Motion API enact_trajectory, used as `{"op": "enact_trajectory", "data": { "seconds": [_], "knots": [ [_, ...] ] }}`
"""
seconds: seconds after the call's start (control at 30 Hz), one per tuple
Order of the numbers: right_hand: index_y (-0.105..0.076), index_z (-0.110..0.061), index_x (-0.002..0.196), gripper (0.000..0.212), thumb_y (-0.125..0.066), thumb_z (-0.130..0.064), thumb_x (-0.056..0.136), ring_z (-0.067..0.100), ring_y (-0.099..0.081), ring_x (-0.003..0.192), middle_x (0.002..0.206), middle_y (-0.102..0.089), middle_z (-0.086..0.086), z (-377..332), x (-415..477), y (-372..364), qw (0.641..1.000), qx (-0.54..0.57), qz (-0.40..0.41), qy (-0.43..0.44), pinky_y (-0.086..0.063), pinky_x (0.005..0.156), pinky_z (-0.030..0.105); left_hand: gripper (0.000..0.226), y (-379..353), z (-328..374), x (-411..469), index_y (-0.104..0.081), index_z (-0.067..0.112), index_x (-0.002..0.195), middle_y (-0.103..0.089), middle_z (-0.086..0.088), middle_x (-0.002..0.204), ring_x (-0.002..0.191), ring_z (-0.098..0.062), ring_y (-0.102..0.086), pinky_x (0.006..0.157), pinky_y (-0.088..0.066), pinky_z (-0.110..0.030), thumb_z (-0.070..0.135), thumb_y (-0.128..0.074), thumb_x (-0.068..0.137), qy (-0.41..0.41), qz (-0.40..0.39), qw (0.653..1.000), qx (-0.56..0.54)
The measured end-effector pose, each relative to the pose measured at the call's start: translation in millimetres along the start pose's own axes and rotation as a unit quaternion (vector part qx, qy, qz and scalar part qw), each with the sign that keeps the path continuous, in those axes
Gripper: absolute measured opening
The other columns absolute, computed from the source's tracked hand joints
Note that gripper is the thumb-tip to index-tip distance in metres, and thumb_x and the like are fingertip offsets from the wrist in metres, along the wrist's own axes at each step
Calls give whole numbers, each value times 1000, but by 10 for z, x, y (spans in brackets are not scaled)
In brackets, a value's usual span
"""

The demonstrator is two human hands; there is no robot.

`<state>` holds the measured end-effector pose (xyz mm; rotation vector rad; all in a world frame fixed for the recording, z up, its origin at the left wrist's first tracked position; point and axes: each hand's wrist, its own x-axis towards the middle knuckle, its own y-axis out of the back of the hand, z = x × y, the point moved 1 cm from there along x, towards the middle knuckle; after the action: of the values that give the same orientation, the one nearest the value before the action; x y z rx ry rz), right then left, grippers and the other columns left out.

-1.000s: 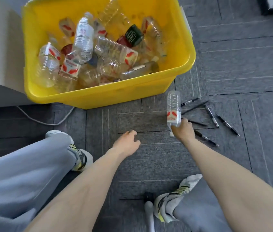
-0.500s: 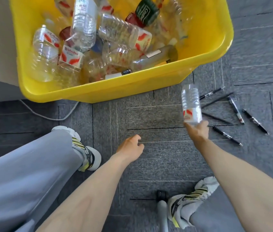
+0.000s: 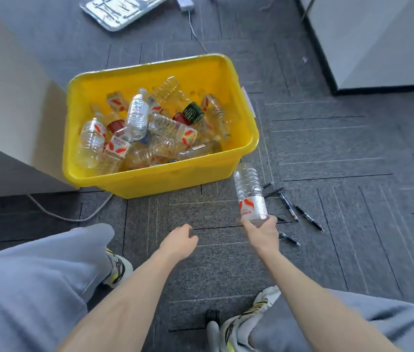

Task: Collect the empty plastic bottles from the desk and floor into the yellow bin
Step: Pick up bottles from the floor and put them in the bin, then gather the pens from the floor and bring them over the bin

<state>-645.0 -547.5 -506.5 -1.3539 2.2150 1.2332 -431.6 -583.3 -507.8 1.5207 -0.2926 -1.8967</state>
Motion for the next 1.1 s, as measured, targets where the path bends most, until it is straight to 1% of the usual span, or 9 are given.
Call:
{"op": "enact_trajectory", "data": {
  "seconds": [0.1,0.23,0.3,0.37,0.47,0.6,0.83,1.0,1.1],
  "knots": [
    [-38,-16,123,58,-70,-42,83,20,-56,90,105,-57,2,-187,-294,191,999,9,6,50,-42,78,32,48,30,124,-176,-36,17,146,-45,-5,145,116,-21,-55,91,-48,-32,35,-39,101,-15,5,1000,2],
    [-37,-14,130,66,-72,-41,82,21,-58,96,114,-58,6,-802,-414,292,993,32,-14,112,-48,84,34,49,220,257,-401,-38,15,143,-47,-7,142,118,-23,-53,96,-47,-37,37,-40,99,-41,14,999,17],
    [-32,-12,140,76,-73,-40,83,25,-58,109,127,-56,11,-1274,-368,295,986,54,-30,152,-49,95,40,48,372,336,-544,-38,17,144,-46,-6,143,124,-24,-50,100,-45,-38,36,-40,99,-71,37,996,32],
    [-22,-12,151,89,-72,-42,84,30,-46,131,146,-44,12,-1704,-341,313,980,61,-32,189,-40,109,45,48,517,396,-710,-38,18,144,-44,-6,145,129,-24,-47,104,-42,-38,35,-40,99,-101,63,992,41],
    [-23,-11,153,82,-67,-39,89,31,-37,140,153,-37,12,-1941,-351,383,978,29,-17,204,-34,113,44,49,687,430,-908,-38,19,145,-44,-5,146,131,-22,-45,106,-40,-38,35,-41,99,-112,88,988,52],
    [-48,-10,139,50,-57,-31,95,30,-49,128,141,-51,13,-1617,-569,606,976,-63,-24,208,-40,103,37,46,797,545,-1109,-38,18,144,-45,-4,145,129,-22,-46,106,-41,-38,34,-41,100,-98,107,987,61],
    [-60,-13,123,34,-53,-27,93,26,-60,110,125,-63,8,-698,-1164,1252,972,-120,-16,202,-44,86,28,42,530,1086,-1532,-44,15,137,-51,-7,139,123,-24,-50,99,-43,-35,34,-42,100,-123,105,984,81],
    [-62,-14,120,33,-55,-29,91,27,-59,114,125,-65,9,-216,-1437,1678,971,-119,34,205,-46,96,31,48,271,1480,-1825,-40,13,144,-43,-8,148,133,-26,-43,107,-37,-36,34,-41,101,-183,115,970,109],
    [-62,-12,119,31,-54,-27,92,28,-58,116,125,-64,9,-31,-1462,1857,971,-131,53,195,-45,96,32,47,88,1618,-1855,-42,12,142,-47,-9,145,130,-27,-46,103,-40,-35,35,-42,101,-203,101,964,136]
  ]
}}
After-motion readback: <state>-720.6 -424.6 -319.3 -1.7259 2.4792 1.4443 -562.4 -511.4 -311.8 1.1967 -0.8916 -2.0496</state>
